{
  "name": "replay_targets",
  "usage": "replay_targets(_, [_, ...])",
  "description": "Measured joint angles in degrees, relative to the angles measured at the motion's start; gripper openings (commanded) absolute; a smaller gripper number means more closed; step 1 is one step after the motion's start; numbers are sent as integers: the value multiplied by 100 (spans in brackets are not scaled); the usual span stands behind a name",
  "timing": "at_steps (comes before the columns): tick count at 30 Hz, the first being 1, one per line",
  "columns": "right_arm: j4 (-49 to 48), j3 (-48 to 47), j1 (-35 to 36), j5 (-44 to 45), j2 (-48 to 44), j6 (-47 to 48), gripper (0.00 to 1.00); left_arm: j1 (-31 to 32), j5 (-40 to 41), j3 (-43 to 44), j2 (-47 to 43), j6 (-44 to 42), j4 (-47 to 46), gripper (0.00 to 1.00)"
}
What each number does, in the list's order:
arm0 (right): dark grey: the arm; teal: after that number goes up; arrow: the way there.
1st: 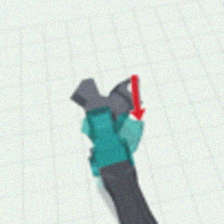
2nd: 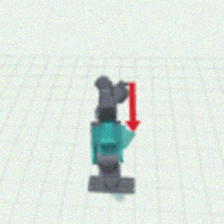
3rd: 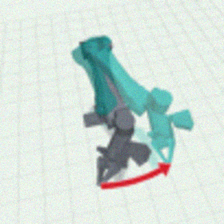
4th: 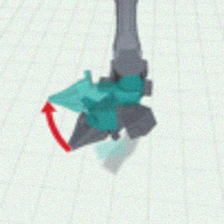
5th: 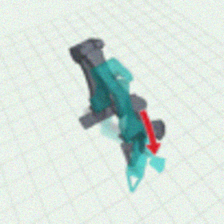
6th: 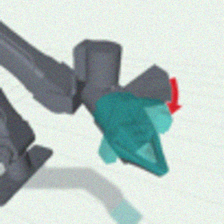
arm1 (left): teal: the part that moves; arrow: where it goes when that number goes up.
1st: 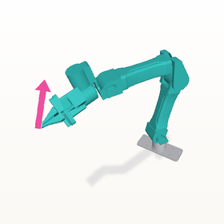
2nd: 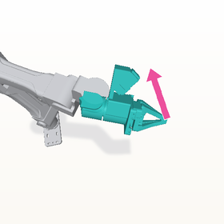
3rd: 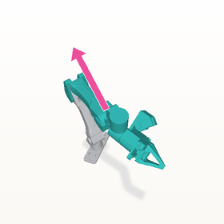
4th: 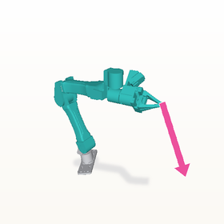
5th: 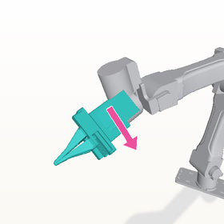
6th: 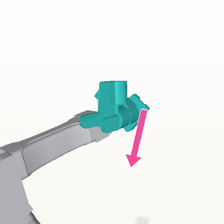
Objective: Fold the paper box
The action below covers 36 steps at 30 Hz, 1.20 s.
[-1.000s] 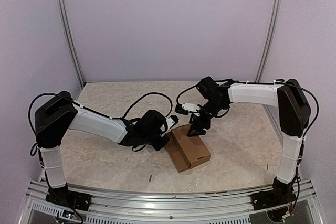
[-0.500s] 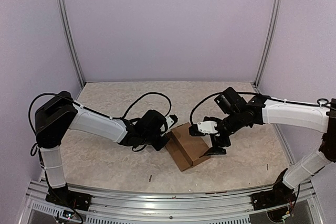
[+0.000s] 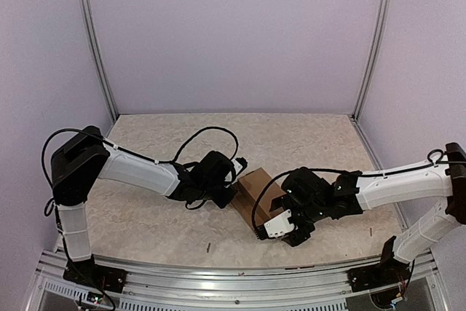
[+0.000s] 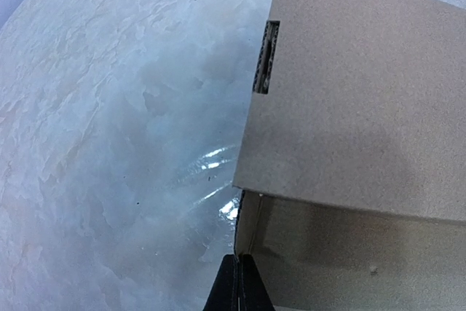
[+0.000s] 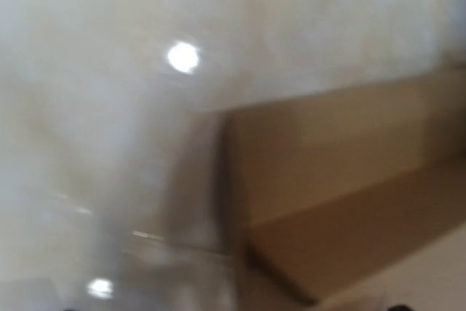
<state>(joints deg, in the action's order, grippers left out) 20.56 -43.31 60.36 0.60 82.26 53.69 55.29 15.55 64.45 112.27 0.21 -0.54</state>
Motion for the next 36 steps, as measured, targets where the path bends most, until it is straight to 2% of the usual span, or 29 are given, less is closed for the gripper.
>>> replay_targets(8, [-734, 103, 0, 492, -46, 2, 76, 33, 44, 92, 52, 101, 87, 0])
replay_targets(20, [-1003, 197, 0, 625, -33, -22, 58, 37, 55, 114, 72, 107, 101, 0])
replay_targets(27, [-1126, 203, 0, 656, 179, -42, 52, 37, 57, 170, 125, 105, 101, 0])
replay_targets(36, [-1257, 199, 0, 656, 330, -83, 50, 42, 63, 170, 136, 92, 92, 0])
